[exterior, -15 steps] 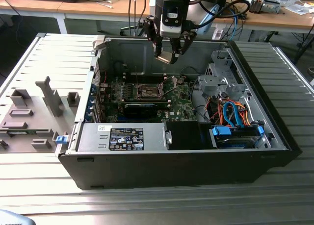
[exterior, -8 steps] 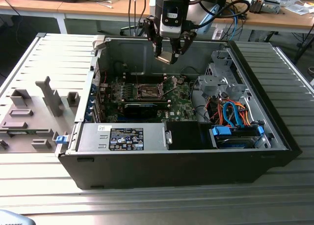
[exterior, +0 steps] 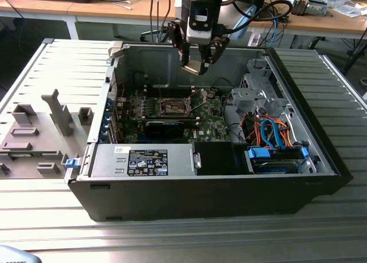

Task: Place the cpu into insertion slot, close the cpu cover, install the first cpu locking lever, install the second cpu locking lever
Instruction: 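Place the cpu into insertion slot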

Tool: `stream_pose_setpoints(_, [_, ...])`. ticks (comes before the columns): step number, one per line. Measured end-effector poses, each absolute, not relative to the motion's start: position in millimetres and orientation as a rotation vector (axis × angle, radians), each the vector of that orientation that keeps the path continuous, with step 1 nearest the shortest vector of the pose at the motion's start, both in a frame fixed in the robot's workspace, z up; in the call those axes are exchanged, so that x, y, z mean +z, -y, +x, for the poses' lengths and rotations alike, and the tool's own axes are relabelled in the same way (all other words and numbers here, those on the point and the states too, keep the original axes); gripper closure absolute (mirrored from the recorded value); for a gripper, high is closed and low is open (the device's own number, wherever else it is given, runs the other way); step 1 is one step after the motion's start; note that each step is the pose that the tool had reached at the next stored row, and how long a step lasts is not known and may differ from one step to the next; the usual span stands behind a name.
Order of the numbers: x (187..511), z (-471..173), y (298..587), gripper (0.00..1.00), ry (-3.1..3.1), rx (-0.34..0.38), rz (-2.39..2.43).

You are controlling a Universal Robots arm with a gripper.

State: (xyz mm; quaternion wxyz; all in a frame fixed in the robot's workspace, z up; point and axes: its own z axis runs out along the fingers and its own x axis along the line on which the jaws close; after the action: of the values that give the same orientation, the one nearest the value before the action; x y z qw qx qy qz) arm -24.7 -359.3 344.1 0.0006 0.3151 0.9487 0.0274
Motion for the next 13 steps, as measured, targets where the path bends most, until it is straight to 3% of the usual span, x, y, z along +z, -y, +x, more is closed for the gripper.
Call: stream_pose_setpoints(13, [343.9,-24.8,359.3,0.46,-2.973,0.086,1.008])
